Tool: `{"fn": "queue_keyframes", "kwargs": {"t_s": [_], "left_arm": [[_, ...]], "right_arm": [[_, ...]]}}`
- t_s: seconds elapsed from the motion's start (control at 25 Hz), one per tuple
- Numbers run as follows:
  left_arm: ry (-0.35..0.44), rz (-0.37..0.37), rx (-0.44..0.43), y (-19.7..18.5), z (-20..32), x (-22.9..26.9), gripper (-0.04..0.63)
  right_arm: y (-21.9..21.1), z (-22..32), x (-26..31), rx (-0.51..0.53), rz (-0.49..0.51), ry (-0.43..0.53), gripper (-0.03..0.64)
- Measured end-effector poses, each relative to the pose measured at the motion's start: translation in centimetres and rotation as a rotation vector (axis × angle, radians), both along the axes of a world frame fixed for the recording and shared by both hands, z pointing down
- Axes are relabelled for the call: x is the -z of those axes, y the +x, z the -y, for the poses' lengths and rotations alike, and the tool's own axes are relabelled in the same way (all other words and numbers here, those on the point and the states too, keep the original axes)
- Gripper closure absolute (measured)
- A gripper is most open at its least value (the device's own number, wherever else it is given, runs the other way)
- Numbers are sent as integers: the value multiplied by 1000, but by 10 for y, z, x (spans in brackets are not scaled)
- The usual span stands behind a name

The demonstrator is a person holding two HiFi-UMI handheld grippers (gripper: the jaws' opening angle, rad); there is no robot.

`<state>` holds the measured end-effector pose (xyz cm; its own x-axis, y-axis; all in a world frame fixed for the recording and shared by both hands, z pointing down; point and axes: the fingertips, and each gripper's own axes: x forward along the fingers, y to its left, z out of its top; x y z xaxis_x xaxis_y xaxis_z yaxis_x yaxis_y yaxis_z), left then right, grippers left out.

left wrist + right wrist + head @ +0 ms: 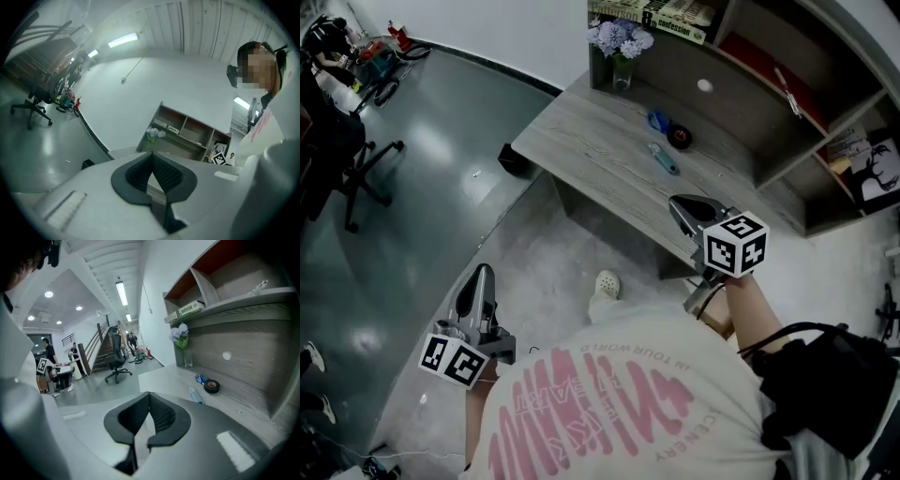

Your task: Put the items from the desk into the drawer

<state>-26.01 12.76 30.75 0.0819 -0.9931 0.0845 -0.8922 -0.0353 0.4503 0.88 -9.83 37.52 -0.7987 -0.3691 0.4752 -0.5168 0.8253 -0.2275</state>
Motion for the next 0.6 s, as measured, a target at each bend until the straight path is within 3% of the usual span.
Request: {"fn": "queue_keyframes", "kwargs": {"t_s": [0.6], "left_arm": [[-175,49,-105,-28,116,-21,577]], "right_arm": [[-7,136,-70,-170,-41,-128,581]]}}
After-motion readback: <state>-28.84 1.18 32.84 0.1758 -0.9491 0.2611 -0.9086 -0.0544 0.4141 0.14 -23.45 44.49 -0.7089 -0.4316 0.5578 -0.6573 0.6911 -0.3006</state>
